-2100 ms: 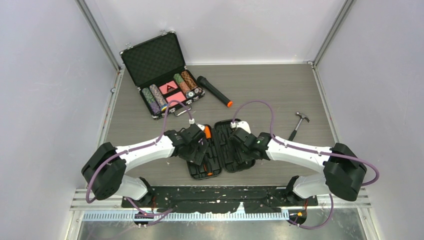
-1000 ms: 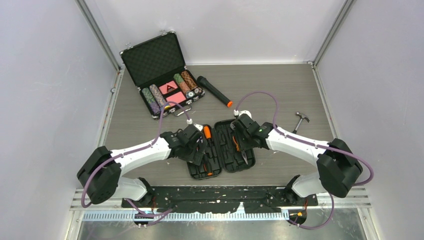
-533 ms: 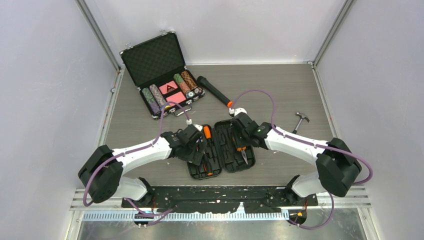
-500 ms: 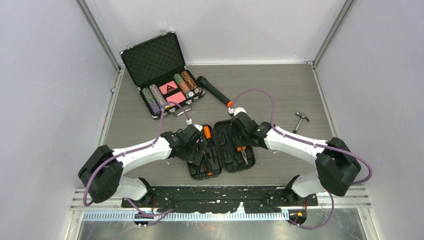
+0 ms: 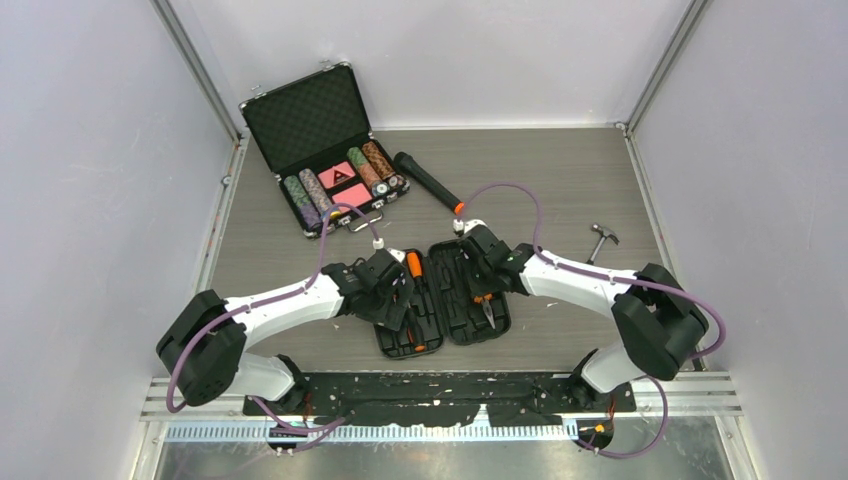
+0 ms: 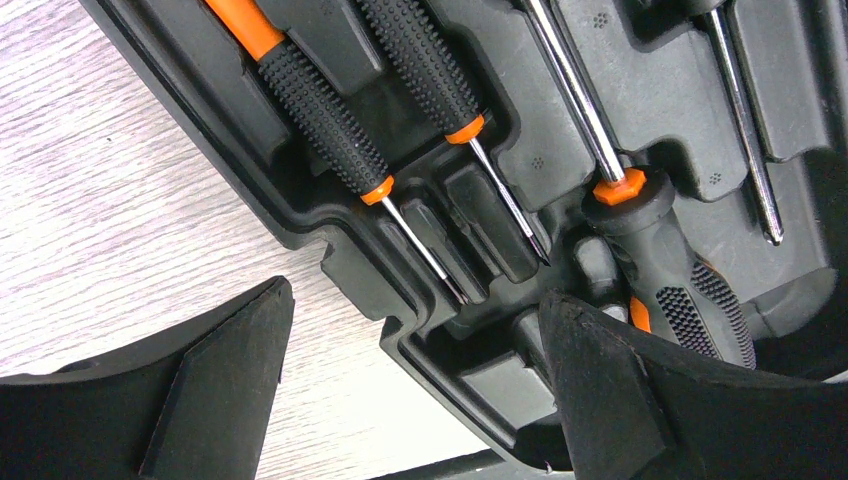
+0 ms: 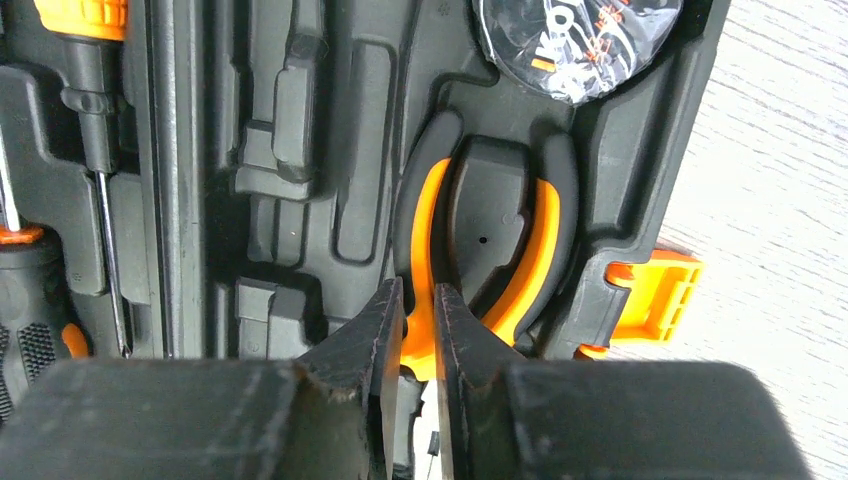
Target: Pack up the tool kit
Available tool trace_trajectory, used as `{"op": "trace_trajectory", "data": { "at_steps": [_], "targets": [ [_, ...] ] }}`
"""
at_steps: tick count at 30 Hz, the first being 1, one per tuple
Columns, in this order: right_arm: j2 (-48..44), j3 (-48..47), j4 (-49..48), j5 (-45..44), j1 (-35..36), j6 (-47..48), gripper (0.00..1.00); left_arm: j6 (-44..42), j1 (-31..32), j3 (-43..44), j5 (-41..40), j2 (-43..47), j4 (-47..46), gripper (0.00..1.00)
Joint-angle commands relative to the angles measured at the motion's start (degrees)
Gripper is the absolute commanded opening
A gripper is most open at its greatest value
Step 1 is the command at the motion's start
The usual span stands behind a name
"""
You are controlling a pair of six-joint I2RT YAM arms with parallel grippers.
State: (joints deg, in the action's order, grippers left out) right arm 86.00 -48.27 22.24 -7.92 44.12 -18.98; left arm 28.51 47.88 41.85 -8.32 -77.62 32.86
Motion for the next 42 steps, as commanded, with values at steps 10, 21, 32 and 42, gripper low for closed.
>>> {"op": "trace_trajectory", "data": {
  "at_steps": [10,21,32,42],
  "targets": [
    [-4.4,3.9,0.6,1.8,-2.1,0.1,0.28,0.7,0.0,-0.4,0.4,1.3,0.2,0.93],
    [-16.4,0.2,13.6,1.7,-1.7,-1.0,0.26,0.6,-0.1,0.0,0.6,1.0,0.0,0.92],
    [-13.4,1.1,14.8,3.0,1.0,-4.8,0.15,0.7,-0.1,-0.1,0.8,1.1,-0.1,0.93],
    [-6.7,3.8,15.0,3.1,1.0,-5.7,0.11,0.6,-0.1,-0.2,0.6,1.1,-0.1,0.93]
  ]
}}
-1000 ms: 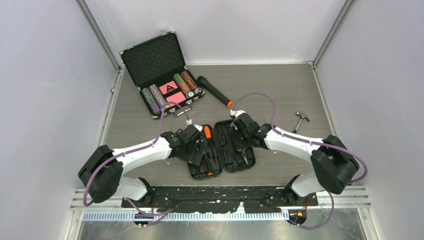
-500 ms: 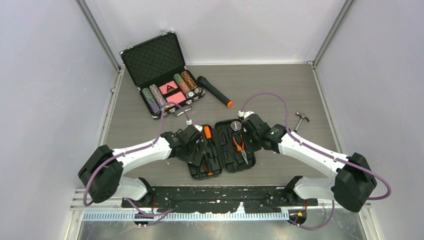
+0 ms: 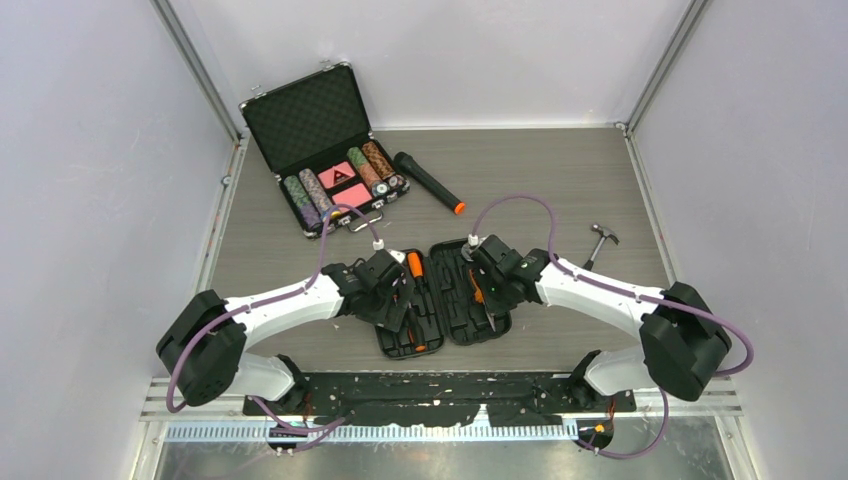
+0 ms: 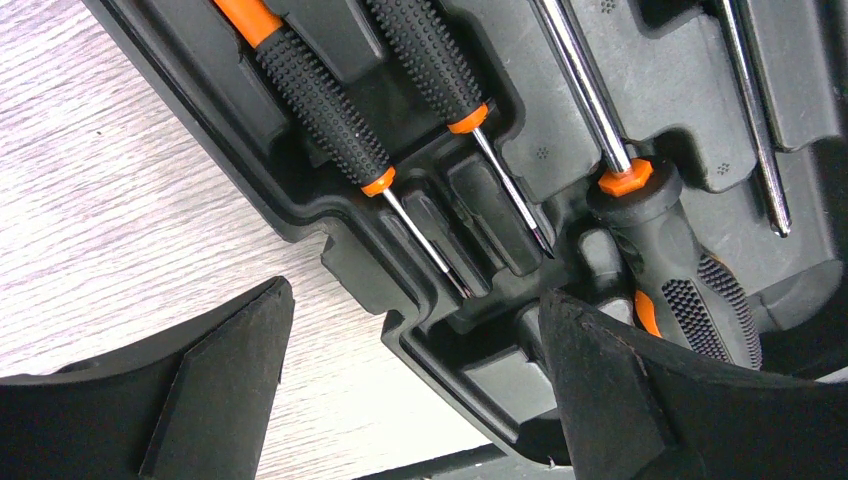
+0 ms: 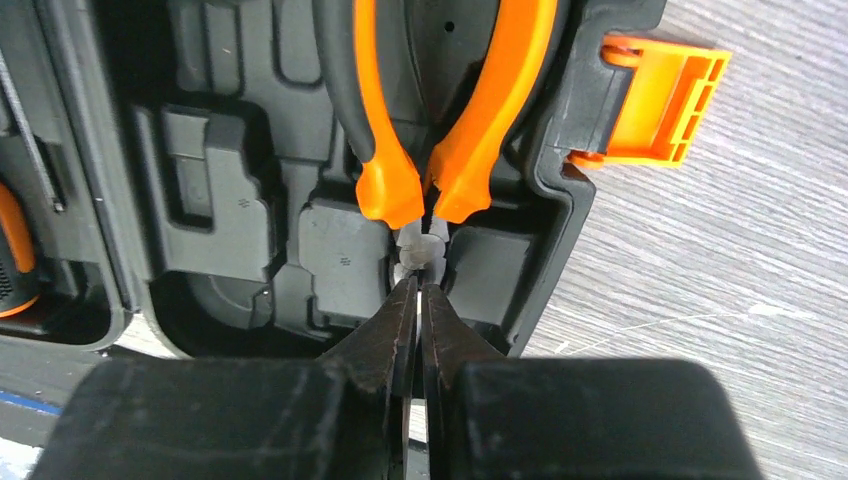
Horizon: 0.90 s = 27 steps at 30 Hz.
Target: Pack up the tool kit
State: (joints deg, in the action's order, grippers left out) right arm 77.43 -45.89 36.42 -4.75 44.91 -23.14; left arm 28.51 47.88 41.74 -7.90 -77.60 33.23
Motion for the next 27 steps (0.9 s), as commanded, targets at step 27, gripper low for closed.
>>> {"op": "trace_trajectory", "data": {
  "at_steps": [27],
  "targets": [
    [-0.7,-10.1,-4.8,6.2,-4.8,11.9,0.41,0.4,-0.7,-0.9,0.6,2.9,-0.7,0.92]
  ]
}}
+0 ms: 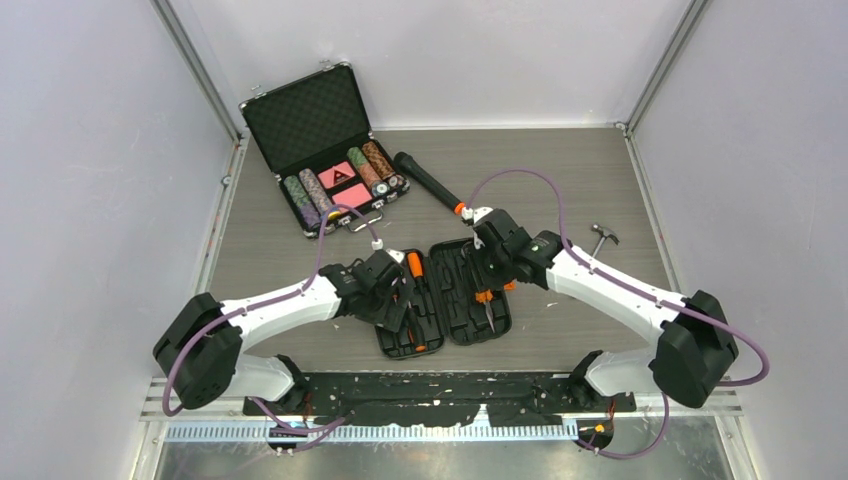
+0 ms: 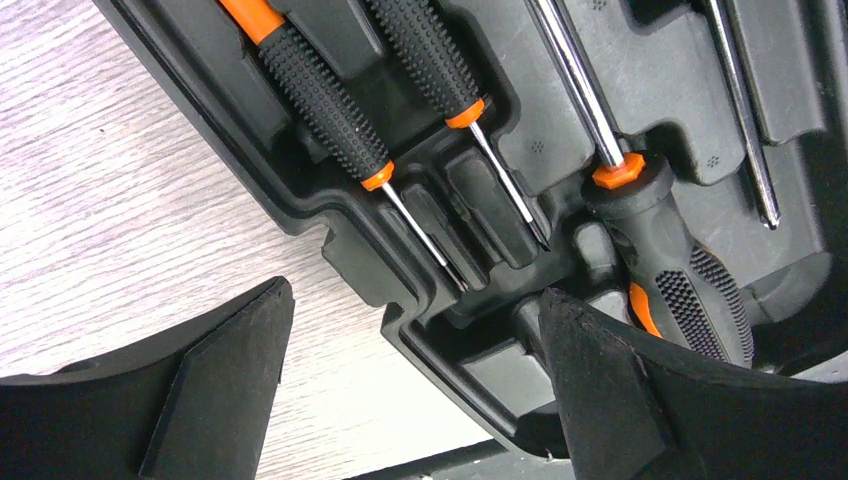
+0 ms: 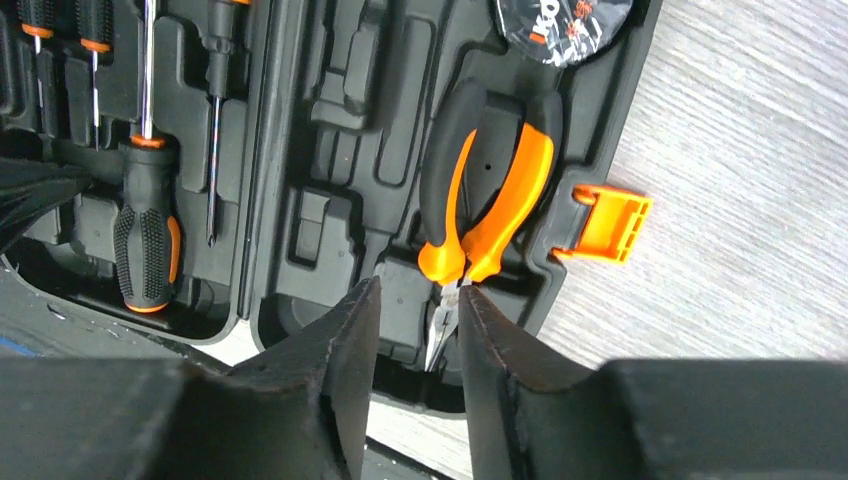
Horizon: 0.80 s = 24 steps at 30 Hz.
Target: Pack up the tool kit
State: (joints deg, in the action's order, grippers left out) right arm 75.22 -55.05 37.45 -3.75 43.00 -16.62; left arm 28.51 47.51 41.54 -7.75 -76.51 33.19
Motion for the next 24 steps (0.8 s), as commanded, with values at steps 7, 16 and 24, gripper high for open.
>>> {"op": "trace_trajectory", "data": {
  "at_steps": [7,16,24],
  "targets": [
    [8.3,0.3,-12.2,10.1,-5.9,8.0,0.40,0.4,-0.3,-0.8,0.7,1.8,-0.8,0.93],
    [14.3,2.1,-14.3,10.4,-5.7,7.6,0.17,0.5,-0.3,-0.9,0.7,1.7,-0.9,0.93],
    [15.6,2.9,-13.0,-1.1,-1.4,3.8,0.06,0.5,-0.3,-0.7,0.7,1.7,-0.8,0.93]
  ]
}}
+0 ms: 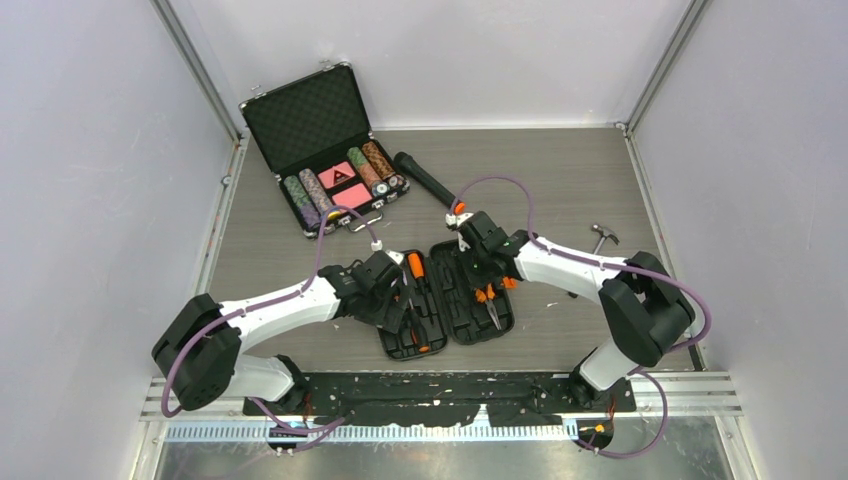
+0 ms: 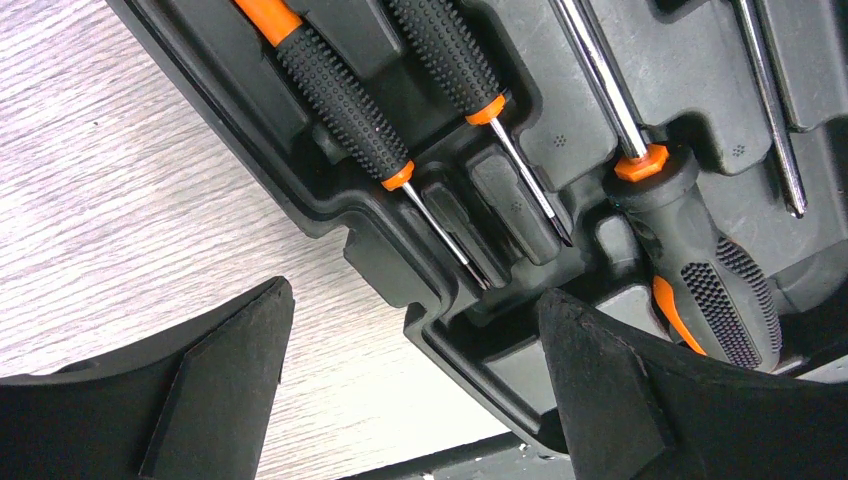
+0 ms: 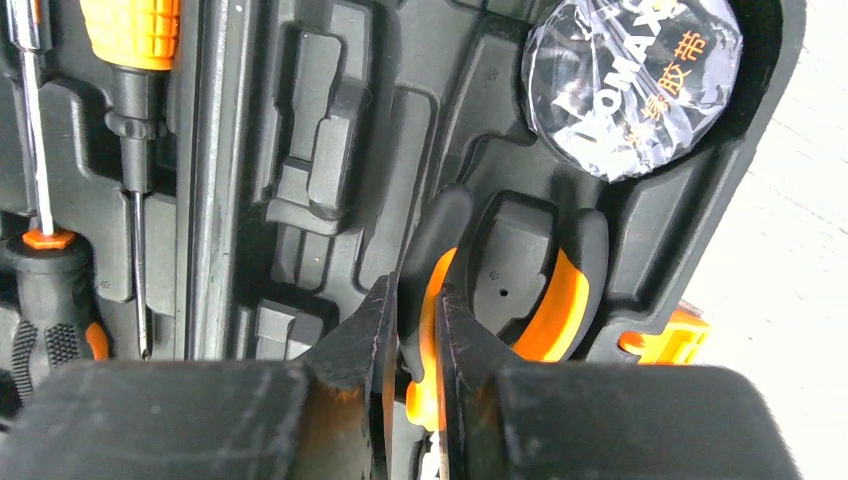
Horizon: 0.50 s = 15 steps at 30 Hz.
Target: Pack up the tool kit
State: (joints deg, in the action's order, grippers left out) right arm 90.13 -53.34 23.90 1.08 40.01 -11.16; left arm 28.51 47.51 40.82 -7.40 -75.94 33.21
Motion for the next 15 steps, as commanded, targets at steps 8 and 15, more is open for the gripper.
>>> {"op": "trace_trajectory", "data": {
  "at_steps": [8,15],
  "targets": [
    [-2.9,1.6,2.7,-8.1,2.6,-3.5,0.28,0.5,-0.3,-0.2,-0.1,1.8,-0.4,0.92],
    [-15.0,-4.0,11.0,-9.5,3.0,-3.6,0.46,0.8,-0.3,-0.1,0.0,2.2,-0.3,0.93]
  ]
}}
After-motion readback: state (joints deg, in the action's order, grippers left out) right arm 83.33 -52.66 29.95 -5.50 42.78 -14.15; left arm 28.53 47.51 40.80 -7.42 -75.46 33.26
